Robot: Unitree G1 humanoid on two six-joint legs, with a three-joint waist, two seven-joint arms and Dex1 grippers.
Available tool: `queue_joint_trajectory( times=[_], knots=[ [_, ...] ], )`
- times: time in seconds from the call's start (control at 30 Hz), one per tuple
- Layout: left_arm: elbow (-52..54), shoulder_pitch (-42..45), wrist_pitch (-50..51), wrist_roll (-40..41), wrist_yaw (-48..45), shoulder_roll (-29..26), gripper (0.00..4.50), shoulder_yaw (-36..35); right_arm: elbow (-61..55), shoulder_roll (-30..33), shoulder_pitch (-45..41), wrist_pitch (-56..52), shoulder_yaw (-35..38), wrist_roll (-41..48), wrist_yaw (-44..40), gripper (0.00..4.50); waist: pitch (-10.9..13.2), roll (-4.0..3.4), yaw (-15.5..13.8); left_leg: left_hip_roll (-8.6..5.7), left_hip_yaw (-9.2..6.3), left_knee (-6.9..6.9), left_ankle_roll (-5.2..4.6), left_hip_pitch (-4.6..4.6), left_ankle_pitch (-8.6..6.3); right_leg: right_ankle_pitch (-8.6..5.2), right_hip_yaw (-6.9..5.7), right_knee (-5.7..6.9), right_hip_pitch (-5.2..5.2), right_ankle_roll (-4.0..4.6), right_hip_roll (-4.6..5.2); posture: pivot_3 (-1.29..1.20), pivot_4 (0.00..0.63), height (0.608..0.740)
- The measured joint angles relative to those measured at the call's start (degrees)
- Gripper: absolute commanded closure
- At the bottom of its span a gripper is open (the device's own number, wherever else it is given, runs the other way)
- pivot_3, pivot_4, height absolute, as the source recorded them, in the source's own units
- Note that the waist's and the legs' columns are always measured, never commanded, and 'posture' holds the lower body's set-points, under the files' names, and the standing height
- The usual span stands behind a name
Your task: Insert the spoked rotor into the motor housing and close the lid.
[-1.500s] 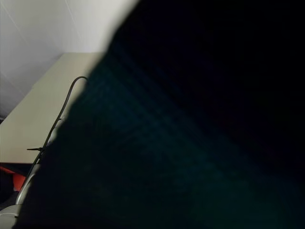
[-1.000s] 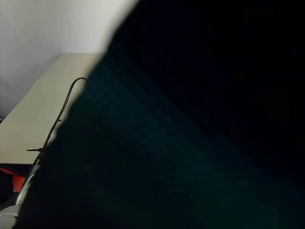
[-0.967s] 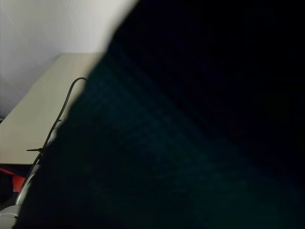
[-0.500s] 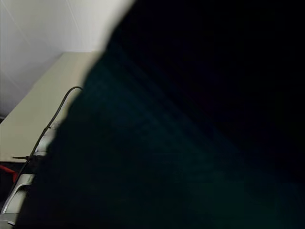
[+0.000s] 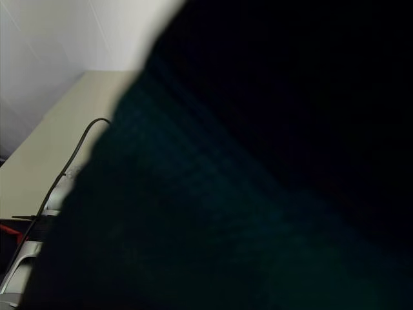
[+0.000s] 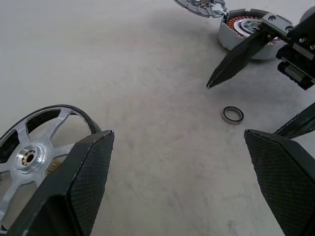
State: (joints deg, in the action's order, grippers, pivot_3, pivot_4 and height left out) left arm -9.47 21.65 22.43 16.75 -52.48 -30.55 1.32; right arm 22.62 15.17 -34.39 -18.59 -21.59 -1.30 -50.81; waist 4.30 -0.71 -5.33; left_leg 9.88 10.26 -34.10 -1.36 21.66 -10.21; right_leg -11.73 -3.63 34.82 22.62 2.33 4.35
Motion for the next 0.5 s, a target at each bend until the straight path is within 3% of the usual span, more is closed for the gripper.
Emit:
queue_joint_trajectory(
  times=[0.17, 0.27, 0.43, 0.5],
  knots=[
    [0.01, 0.0, -0.21, -0.01, 0.3, 0.0, 0.01, 0.0, 0.56, -0.19, 0.0, -0.41, 0.18, -0.02, 0.07, 0.0, 0.0, 0.01, 0.03, 0.0, 0.0, 0.01, 0.0, -0.21, 0.0, -0.04, 0.0, -0.01, -0.2, -0.07, 0.0, 0.0, 0.0, 0.74],
    [0.01, 0.0, -0.51, -0.08, 0.42, 0.0, 0.0, 0.01, 1.12, -0.42, 0.01, -0.4, 0.27, 0.06, 0.18, 0.63, 0.0, 0.0, 0.02, 0.0, -0.01, 0.02, 0.01, -0.41, -0.01, -0.21, 0.0, -0.02, -0.36, -0.35, 0.0, 0.0, 0.0, 0.74],
    [0.01, 0.0, -0.96, -0.2, 0.57, 0.0, 0.0, 0.03, 1.31, -0.9, 0.23, -0.59, -0.02, 0.18, -0.38, 2.32, 0.0, 0.0, 0.02, -0.02, -0.04, 0.01, 0.02, -0.55, -0.01, -0.22, 0.01, -0.02, -0.46, -0.37, 0.0, 0.0, 0.0, 0.74],
    [0.01, -0.02, -0.98, -0.23, 0.8, 0.0, 0.0, 0.03, 1.34, -0.9, 0.23, -0.56, -0.09, 0.14, -0.43, 2.58, 0.0, 0.0, 0.0, -0.04, -0.06, 0.01, 0.03, -0.56, -0.01, -0.22, 0.01, -0.02, -0.48, -0.37, 0.01, 0.0, 0.0, 0.74]
  ],
)
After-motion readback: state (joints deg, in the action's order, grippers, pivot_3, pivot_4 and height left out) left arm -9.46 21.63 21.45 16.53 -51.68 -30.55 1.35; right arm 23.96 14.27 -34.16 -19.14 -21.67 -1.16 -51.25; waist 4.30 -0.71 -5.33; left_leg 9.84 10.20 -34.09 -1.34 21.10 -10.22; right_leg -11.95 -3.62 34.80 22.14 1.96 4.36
